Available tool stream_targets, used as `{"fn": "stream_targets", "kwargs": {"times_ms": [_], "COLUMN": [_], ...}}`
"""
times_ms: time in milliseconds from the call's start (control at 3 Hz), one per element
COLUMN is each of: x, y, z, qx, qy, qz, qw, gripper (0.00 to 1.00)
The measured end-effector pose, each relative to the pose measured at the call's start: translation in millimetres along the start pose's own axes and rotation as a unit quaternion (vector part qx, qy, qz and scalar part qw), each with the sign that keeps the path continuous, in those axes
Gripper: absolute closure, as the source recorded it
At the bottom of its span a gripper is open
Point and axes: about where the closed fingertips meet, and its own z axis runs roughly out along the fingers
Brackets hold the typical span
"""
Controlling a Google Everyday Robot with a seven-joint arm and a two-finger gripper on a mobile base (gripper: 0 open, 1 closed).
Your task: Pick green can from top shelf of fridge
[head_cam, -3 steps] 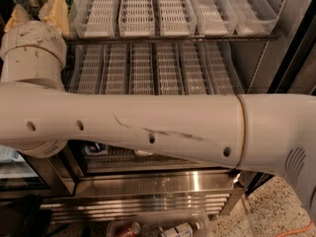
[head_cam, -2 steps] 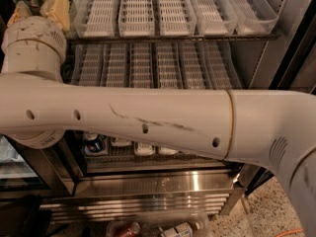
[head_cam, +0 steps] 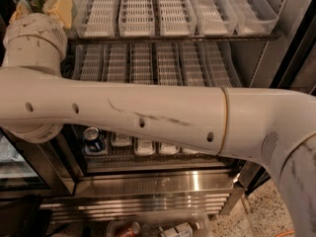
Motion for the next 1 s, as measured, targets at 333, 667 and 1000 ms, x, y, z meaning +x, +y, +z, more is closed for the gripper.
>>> {"fn": "stream_targets", "kwargs": {"times_ms": [333,667,1000], "x": [4.0,4.7,5.6], "y": [-2.1,-2.9,-3.9], "z": [4.9,5.0,5.6], "qx": [0.007,0.009,0.011], "qy": [0.006,0.008,0.009], "qz": [0.001,0.0,-0.001], "qw": [1.0,0.9999,0.9999], "gripper": [0.34,0.33,0.32]}}
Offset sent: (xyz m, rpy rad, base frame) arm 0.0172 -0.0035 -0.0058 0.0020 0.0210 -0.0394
